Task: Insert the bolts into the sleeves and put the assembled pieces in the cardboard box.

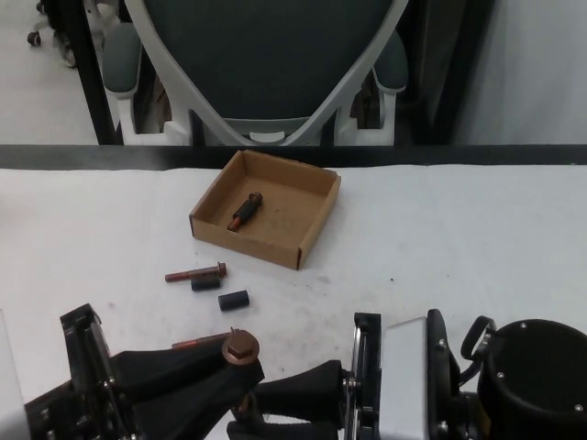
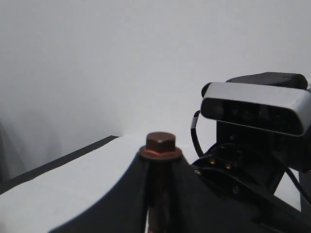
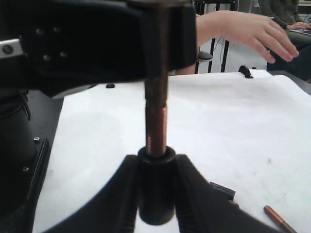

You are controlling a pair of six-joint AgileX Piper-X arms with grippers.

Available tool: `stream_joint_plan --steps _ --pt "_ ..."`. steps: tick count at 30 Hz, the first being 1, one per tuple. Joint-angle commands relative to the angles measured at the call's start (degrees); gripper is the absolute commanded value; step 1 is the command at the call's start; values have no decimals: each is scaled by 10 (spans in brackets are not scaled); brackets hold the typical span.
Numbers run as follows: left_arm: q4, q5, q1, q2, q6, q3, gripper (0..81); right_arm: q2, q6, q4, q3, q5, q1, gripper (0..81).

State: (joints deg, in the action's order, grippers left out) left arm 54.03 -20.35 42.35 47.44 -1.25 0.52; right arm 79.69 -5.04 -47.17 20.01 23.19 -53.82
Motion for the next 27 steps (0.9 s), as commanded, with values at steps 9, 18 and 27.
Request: stream_joint_plan --steps 9,18,27 --pt "14 -3 2 -3 8 -5 8 -2 17 -25 6 33 0 2" --pt "15 -3 2 -3 13 -5 8 -2 25 -107 6 33 -2 2" --pt "15 41 2 -3 16 -5 7 -2 34 -119 6 33 -2 2"
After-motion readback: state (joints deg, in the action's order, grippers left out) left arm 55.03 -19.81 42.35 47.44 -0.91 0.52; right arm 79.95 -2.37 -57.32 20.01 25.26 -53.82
